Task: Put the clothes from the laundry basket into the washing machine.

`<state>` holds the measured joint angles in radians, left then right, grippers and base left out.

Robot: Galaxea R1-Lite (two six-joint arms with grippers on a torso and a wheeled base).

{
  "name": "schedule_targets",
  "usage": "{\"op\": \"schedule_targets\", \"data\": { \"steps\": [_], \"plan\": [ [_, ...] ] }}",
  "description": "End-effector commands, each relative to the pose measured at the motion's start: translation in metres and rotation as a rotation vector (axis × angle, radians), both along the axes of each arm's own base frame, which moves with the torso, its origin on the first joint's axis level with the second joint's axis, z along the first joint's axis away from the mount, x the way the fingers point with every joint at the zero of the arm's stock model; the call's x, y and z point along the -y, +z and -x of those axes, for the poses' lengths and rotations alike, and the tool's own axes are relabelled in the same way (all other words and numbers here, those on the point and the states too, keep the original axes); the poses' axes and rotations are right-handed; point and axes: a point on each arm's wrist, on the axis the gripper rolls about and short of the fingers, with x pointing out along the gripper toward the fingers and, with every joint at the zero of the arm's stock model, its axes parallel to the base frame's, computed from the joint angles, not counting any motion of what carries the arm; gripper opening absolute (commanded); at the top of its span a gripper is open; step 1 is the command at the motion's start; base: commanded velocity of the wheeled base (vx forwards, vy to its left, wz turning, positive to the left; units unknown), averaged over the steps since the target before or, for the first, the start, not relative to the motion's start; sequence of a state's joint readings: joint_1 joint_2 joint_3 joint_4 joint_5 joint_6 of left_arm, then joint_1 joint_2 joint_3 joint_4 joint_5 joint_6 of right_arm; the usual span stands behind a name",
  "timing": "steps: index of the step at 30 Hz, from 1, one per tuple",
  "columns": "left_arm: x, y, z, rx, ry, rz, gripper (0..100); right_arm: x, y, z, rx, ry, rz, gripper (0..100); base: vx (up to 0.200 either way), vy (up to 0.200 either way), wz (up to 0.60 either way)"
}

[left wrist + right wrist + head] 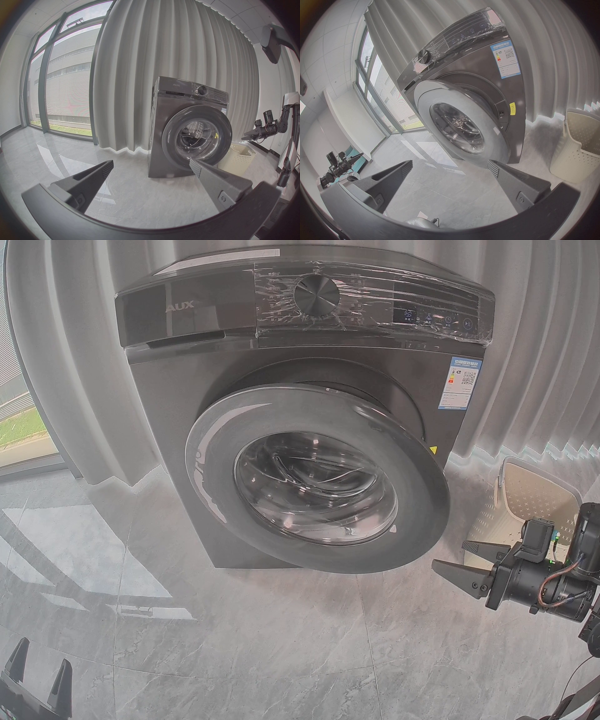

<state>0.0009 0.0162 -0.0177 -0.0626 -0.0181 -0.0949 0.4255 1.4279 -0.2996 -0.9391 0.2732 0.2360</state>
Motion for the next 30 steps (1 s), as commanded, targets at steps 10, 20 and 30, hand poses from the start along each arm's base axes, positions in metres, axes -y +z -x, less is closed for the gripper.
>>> {"op": "schedule_targets", "data": {
  "steps": [10,20,30],
  "plan": [
    [0.0,-0.005,0.0,0.0,-0.001,0.002,100,-0.006,0.001,-0.002,-0.014,0.018,-0.019,100,0.0,-0.02,0.0],
    [0.0,-0.005,0.0,0.0,-0.001,0.002,100,-0.007,-0.003,-0.004,-0.031,0.018,-0.007,100,0.0,0.0,0.0],
    [0.0,-0.005,0.0,0.0,0.0,0.002,100,-0.016,-0.006,-0.003,-0.06,0.055,-0.019,100,0.04,0.0,0.0]
  ]
}}
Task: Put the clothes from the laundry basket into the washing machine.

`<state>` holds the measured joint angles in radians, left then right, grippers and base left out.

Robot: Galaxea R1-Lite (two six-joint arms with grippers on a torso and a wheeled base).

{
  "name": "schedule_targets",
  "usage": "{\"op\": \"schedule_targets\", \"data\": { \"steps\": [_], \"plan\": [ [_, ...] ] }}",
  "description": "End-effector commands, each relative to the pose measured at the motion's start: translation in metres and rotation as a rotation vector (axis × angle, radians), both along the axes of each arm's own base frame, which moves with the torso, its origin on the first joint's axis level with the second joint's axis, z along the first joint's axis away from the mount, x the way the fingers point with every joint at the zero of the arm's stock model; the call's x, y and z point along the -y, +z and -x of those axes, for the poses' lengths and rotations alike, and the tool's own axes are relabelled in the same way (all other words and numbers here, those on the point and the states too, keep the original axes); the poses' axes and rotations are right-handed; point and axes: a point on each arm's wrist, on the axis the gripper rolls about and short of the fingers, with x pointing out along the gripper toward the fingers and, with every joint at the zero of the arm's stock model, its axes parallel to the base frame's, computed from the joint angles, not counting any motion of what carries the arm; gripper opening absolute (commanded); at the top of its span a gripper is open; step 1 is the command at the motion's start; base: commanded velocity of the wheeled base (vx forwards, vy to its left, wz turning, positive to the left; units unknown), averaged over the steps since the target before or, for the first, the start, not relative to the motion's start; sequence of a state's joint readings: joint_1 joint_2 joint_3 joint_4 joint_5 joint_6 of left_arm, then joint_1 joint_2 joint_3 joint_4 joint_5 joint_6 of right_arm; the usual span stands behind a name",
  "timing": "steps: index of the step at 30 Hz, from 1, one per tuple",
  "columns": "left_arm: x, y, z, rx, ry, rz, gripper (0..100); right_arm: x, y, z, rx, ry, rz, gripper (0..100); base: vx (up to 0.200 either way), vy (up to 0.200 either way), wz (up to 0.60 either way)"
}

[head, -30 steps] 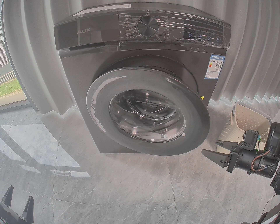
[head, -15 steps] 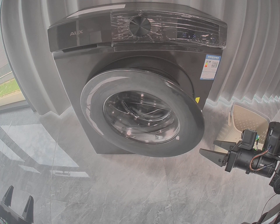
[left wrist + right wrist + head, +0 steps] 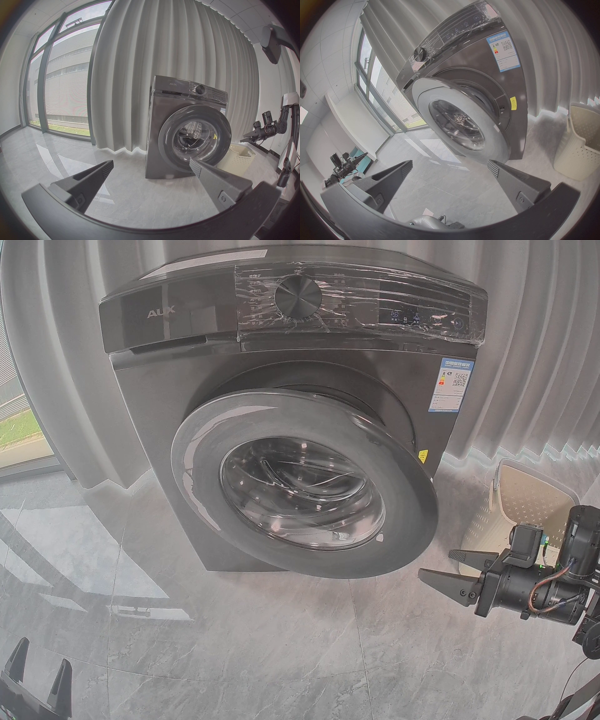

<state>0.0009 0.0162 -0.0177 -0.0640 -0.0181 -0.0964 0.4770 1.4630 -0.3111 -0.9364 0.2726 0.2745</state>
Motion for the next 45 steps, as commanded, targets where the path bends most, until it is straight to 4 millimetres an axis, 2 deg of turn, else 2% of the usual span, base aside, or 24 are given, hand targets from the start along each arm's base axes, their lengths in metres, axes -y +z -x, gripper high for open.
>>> {"op": "schedule_targets", "data": {
  "steps": [1,4,14,27,34,43,45],
  "plan": [
    [0.0,-0.005,0.0,-0.001,0.0,0.0,100,-0.004,-0.002,-0.002,-0.016,0.01,-0.005,100,0.2,0.0,0.0],
    [0.0,-0.005,0.0,-0.001,0.0,0.0,100,-0.005,-0.002,-0.004,-0.017,0.008,-0.005,100,0.2,0.0,0.0],
    [0.0,-0.005,0.0,0.0,0.0,0.0,100,-0.008,0.004,-0.014,-0.016,-0.016,-0.055,100,0.0,0.0,0.0],
    [0.0,-0.005,0.0,-0.001,0.0,0.0,100,-0.021,-0.008,-0.041,0.055,-0.149,-0.111,100,0.0,0.0,0.0],
    [0.0,-0.005,0.0,-0.001,0.0,0.0,100,-0.018,-0.003,-0.041,0.086,-0.177,-0.128,100,0.0,0.0,0.0],
    [0.0,-0.005,0.0,-0.001,0.0,0.0,100,-0.01,0.016,-0.03,0.158,-0.176,-0.157,100,0.0,0.0,0.0],
    [0.0,-0.005,0.0,-0.001,-0.001,0.0,100,-0.006,0.026,-0.024,0.197,-0.174,-0.171,100,0.0,0.0,0.0]
  ]
}}
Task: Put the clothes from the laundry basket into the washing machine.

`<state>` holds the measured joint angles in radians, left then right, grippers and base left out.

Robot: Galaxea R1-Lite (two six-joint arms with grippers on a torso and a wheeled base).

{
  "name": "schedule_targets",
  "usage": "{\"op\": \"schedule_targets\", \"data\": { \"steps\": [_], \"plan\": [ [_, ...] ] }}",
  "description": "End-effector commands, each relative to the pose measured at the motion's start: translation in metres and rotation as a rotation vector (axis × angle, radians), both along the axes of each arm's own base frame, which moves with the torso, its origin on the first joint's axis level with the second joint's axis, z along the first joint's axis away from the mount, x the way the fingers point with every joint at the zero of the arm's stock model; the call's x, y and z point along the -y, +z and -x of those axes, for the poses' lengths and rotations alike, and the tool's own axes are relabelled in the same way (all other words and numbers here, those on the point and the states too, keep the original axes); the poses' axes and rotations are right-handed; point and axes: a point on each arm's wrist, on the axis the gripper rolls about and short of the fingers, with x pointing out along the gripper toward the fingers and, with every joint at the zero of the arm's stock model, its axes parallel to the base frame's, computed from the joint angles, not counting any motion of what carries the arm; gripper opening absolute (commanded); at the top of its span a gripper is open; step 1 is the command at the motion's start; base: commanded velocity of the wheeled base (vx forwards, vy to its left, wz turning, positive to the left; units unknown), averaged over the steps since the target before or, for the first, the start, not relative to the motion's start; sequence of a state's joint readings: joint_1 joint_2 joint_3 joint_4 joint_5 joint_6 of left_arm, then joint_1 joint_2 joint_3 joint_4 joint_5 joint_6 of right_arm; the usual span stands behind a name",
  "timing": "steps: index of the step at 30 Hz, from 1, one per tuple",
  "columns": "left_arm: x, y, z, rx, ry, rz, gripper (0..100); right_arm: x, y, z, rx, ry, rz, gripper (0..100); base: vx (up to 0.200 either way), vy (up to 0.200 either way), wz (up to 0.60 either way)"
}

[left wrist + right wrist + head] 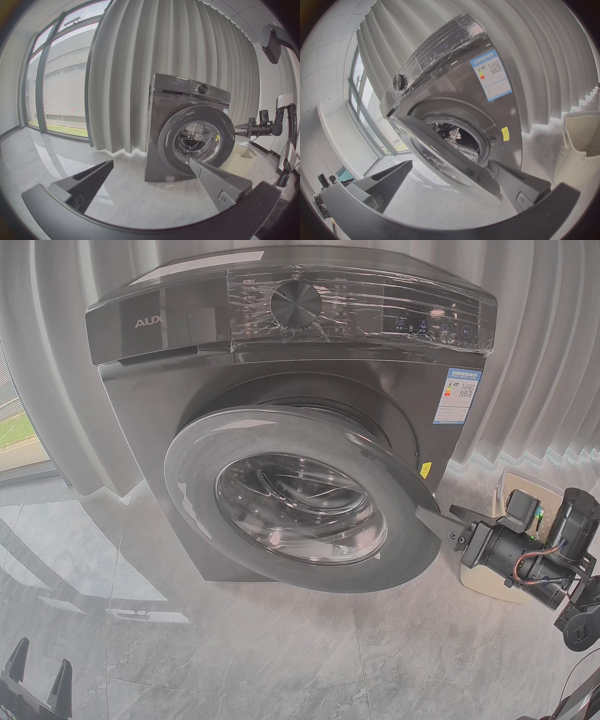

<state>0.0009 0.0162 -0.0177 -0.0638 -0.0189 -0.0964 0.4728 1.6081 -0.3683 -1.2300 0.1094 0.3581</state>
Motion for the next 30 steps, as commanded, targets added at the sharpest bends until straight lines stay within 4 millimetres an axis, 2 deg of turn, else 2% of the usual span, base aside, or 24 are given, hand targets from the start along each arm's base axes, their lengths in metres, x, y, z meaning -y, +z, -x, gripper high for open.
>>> {"op": "schedule_targets", "data": {
  "steps": [1,6,9,11,12,14,18,23,30],
  "plan": [
    [0.0,-0.005,0.0,-0.001,0.0,0.0,100,0.006,0.018,0.01,0.071,0.002,-0.026,100,0.0,0.0,0.0],
    [0.0,-0.004,0.0,0.001,0.0,0.0,100,0.01,0.028,0.029,0.115,0.106,-0.045,100,0.0,0.0,0.0],
    [0.0,-0.004,0.0,-0.001,0.0,0.0,100,0.01,0.022,0.04,0.071,0.183,-0.024,100,0.0,0.0,0.0],
    [0.0,-0.004,0.0,-0.001,-0.002,0.0,100,0.01,0.022,0.041,0.068,0.189,-0.023,100,0.0,0.0,0.0],
    [0.0,-0.004,0.0,-0.001,-0.003,0.0,100,0.005,0.014,0.05,0.008,0.269,0.003,100,0.0,0.0,0.0],
    [0.0,-0.004,0.0,-0.001,-0.002,0.0,100,0.004,0.01,0.052,-0.023,0.283,0.015,100,0.0,0.0,0.0],
    [0.0,-0.004,0.0,-0.001,-0.003,0.0,100,-0.001,0.002,0.044,-0.065,0.282,0.034,100,0.0,0.0,0.0],
    [0.0,-0.004,0.0,-0.001,0.0,0.0,100,-0.009,-0.012,0.025,-0.121,0.203,0.052,100,0.0,0.0,0.0],
    [0.0,-0.004,0.0,0.001,-0.002,0.0,100,-0.018,-0.023,0.005,-0.063,0.126,0.028,100,0.0,0.0,0.0]
  ]
}}
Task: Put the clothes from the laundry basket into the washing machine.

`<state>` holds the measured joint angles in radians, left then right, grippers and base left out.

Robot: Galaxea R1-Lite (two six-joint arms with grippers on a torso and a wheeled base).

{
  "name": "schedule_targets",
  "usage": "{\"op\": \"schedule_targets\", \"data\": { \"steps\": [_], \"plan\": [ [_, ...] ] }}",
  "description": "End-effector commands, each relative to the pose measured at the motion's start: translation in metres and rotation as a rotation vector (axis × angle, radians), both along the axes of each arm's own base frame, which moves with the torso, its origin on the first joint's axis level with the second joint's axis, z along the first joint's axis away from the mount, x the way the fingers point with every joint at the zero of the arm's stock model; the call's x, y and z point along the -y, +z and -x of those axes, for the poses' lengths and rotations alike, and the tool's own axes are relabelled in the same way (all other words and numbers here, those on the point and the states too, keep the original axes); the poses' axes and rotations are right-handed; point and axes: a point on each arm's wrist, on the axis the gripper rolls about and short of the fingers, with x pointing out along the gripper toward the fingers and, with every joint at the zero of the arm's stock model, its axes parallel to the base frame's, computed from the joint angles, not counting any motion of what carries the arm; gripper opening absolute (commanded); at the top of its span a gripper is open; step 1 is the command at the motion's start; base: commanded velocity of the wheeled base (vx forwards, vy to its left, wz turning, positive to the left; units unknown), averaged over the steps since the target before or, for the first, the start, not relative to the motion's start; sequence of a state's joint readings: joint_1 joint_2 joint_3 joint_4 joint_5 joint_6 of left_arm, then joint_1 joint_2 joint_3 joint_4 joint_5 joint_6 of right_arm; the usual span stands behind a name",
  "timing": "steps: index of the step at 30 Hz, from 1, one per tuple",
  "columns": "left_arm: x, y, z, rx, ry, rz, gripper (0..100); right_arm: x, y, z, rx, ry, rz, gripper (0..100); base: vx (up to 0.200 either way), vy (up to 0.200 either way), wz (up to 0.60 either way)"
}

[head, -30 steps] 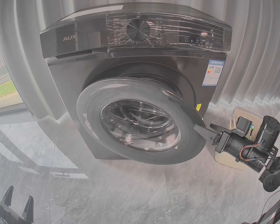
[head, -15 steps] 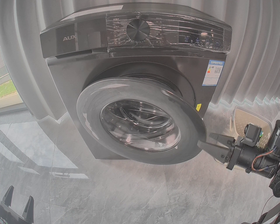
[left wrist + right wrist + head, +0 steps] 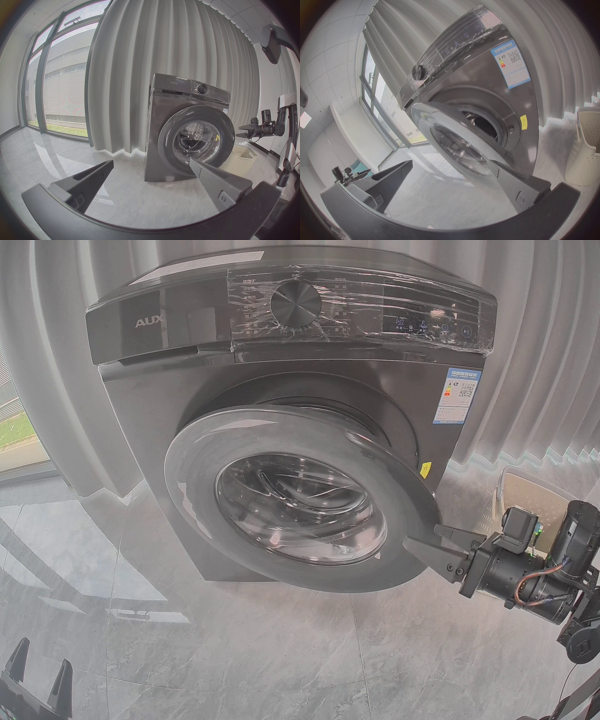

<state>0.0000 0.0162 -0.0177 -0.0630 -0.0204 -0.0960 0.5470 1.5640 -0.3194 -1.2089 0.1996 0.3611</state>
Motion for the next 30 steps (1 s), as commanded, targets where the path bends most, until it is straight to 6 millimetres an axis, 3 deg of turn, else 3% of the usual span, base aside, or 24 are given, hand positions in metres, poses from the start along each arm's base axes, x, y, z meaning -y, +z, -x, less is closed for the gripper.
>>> {"op": "schedule_targets", "data": {
  "steps": [1,7,12,25,30],
  "plan": [
    [0.0,-0.004,0.0,0.001,0.002,0.001,100,-0.01,-0.021,-0.02,-0.025,-0.058,0.017,100,0.0,0.0,0.0],
    [0.0,-0.004,0.0,0.001,0.0,0.001,100,-0.013,-0.021,-0.038,0.027,-0.162,-0.03,100,0.0,0.0,0.0],
    [0.0,-0.004,0.0,0.001,0.002,0.001,100,-0.004,-0.012,-0.048,0.06,-0.217,-0.058,100,0.0,0.0,0.0],
    [0.0,-0.005,0.0,0.0,0.0,0.001,100,0.012,0.009,-0.046,0.135,-0.271,-0.085,100,0.0,0.0,0.0],
    [0.0,-0.005,0.0,0.0,0.002,0.005,100,0.012,0.008,-0.046,0.133,-0.268,-0.077,100,0.2,0.0,0.0]
  ]
}}
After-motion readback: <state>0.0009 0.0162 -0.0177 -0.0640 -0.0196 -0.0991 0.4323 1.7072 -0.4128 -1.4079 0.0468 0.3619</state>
